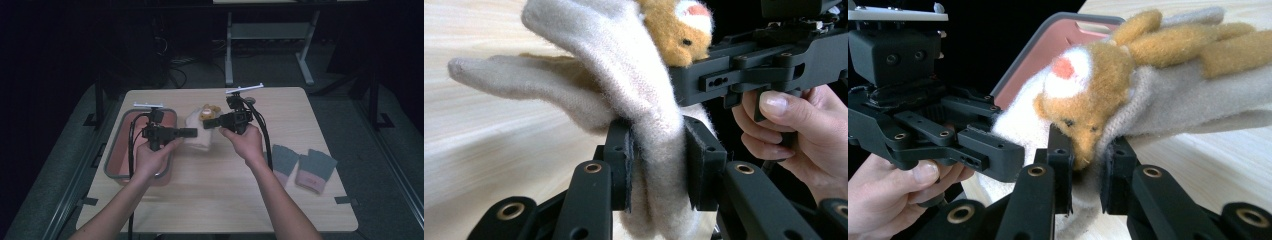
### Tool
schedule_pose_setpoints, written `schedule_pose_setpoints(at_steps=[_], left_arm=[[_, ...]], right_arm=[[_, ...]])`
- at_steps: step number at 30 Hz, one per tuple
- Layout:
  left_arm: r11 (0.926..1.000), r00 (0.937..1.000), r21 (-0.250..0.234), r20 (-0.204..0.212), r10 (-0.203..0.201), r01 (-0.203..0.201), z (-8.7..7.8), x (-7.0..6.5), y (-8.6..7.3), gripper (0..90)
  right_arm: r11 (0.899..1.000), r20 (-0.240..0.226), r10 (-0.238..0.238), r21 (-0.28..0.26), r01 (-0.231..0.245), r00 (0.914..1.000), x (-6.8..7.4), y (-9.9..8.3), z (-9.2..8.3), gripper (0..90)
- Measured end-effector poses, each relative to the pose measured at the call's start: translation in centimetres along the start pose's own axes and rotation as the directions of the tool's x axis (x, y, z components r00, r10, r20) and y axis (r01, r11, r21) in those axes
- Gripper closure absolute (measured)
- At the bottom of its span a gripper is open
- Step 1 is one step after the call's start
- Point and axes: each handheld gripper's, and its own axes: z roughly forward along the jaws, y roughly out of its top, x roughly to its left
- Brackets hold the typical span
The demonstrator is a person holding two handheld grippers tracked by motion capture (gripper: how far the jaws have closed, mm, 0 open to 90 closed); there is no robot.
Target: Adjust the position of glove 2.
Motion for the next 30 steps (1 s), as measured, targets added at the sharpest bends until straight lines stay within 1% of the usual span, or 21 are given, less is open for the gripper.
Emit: schedule_pose_setpoints(at_steps=[1, 2, 8, 9, 13, 15, 19, 21, 22, 24, 30], left_arm=[[1.0000, 1.0000, 0.001, -0.004, 0.005, -0.005, -0.2, 0.1, 0.1, 67.8], [1.0000, 1.0000, 0.000, -0.008, 0.000, 0.000, -0.4, 0.1, 0.2, 67.8], [0.9999, 0.9999, -0.012, -0.014, 0.004, -0.004, -1.7, 0.5, 0.6, 67.8], [0.9999, 0.9999, -0.016, -0.015, 0.003, -0.004, -1.9, 0.5, 0.7, 67.8], [0.9994, 0.9995, -0.026, -0.026, 0.020, -0.020, -2.8, 0.7, 0.9, 67.8], [0.9994, 0.9994, -0.028, -0.030, 0.020, -0.021, -3.4, 0.9, 0.9, 67.8], [0.9988, 0.9989, -0.040, -0.039, 0.027, -0.029, -4.4, 1.2, 1.0, 67.8], [0.9987, 0.9988, -0.040, -0.041, 0.028, -0.030, -4.9, 1.4, 1.0, 67.8], [0.9988, 0.9989, -0.043, -0.042, 0.020, -0.022, -5.1, 1.5, 1.0, 67.8], [0.9986, 0.9988, -0.050, -0.047, 0.015, -0.017, -5.6, 1.6, 1.0, 67.8], [0.9980, 0.9982, -0.060, -0.057, 0.015, -0.019, -6.9, 1.9, 0.8, 67.8]], right_arm=[[1.000, -0.003, -0.001, -0.002, 0.001, 1.0000, 0.1, 0.1, 0.1, 78.1], [1.000, -0.008, 0.001, 0.002, -0.001, 1.0000, 0.2, 0.3, 0.3, 78.1], [1.000, -0.012, -0.022, 0.001, 0.022, 0.9997, 1.0, 1.2, 1.1, 78.2], [1.000, -0.015, -0.017, 0.000, 0.017, 0.9997, 1.2, 1.4, 1.3, 78.1], [1.000, -0.018, -0.030, 0.003, 0.030, 0.9994, 1.8, 1.9, 1.9, 78.1], [0.999, -0.022, -0.039, 0.005, 0.039, 0.9990, 2.1, 2.1, 2.3, 78.1], [0.999, -0.037, -0.036, 0.009, 0.036, 0.9987, 2.7, 2.6, 3.0, 78.1], [0.999, -0.041, -0.043, 0.013, 0.043, 0.9983, 3.1, 2.8, 3.4, 78.1], [0.999, -0.042, -0.049, 0.017, 0.050, 0.9979, 3.2, 2.9, 3.6, 78.1], [0.998, -0.047, -0.054, 0.015, 0.055, 0.9974, 3.5, 3.1, 3.9, 78.1], [0.998, -0.067, -0.055, 0.021, 0.057, 0.9962, 4.2, 3.5, 4.9, 78.1]])
